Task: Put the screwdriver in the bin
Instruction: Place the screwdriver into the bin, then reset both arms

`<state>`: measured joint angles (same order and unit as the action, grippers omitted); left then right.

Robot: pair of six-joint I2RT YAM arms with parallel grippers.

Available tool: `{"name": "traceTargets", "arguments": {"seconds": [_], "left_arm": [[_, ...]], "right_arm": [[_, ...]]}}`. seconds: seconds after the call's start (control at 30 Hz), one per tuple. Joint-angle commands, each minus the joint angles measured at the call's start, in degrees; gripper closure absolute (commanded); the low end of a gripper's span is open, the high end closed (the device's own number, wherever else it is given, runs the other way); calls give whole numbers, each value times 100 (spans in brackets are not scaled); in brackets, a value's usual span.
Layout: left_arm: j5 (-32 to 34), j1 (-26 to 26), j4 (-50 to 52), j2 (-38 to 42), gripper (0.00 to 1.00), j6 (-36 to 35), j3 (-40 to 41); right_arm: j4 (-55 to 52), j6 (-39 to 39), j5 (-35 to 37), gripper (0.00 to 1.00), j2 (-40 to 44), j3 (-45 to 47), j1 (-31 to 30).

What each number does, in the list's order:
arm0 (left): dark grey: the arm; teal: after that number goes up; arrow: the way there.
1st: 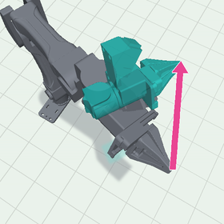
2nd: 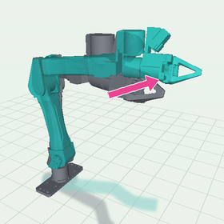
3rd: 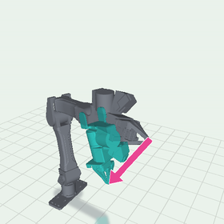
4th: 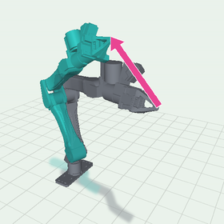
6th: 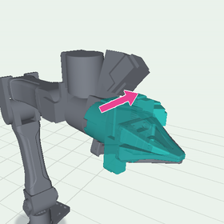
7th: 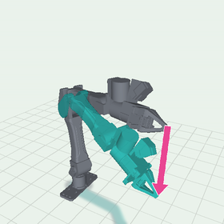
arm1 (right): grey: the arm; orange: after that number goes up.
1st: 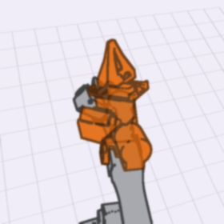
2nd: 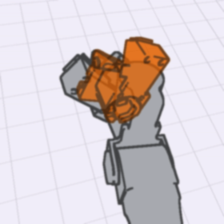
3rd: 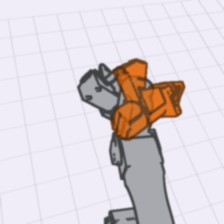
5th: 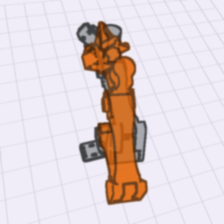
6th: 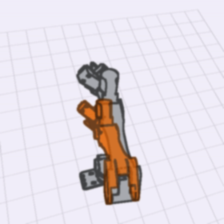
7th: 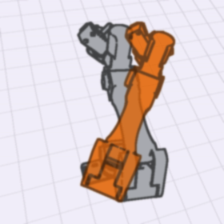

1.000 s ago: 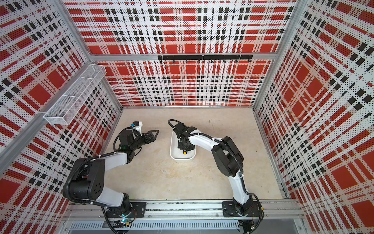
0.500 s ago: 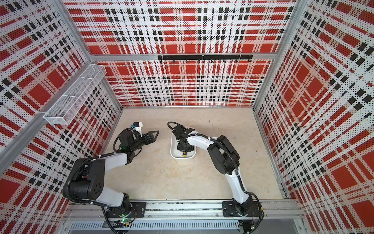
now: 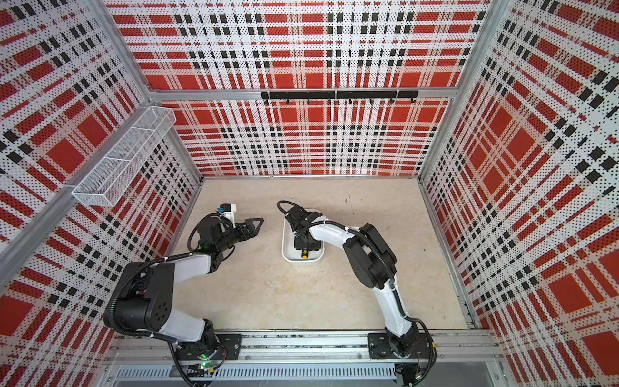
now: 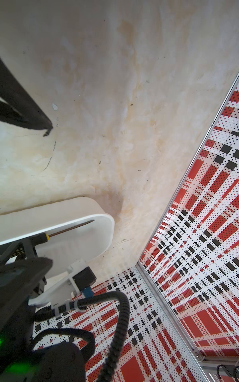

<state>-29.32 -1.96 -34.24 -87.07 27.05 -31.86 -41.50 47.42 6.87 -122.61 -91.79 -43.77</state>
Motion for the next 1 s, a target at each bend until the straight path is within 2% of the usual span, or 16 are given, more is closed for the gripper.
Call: {"name": "traceTargets", "arguments": {"seconds": [0.0, 0.3, 0.47, 0.6, 0.77, 0.87, 0.93, 0.97], "left_arm": [[-8, 11, -4, 115, 2, 2, -25], [539, 137, 487, 546, 2, -322, -277], [1227, 389, 522, 755, 2, -361, -268], [1678, 566, 523, 921, 2, -559, -242], [1967, 716, 462, 1065, 2, -1013, -187], [1930, 782, -118, 1191, 2, -1267, 153], [1962, 808, -841, 1319, 2, -1342, 576], [2075, 826, -1289, 1389, 2, -1348, 822]], "right_arm": [[300, -307, 145, 50, 435, 250, -53], [1016, -1679, 466, 36, 2136, 1152, -45], [1653, -2709, 1426, 29, 3150, 1954, 39], [2477, -3752, 2252, 28, 3909, 2965, 215], [4385, -4727, 2691, 27, 5080, 4700, 921], [5812, -5125, 2312, 27, 5755, 5794, 1682], [6634, -5024, 2206, 24, 6057, 6374, 2180], [6956, -4918, 1884, 23, 6158, 6647, 2500]]}}
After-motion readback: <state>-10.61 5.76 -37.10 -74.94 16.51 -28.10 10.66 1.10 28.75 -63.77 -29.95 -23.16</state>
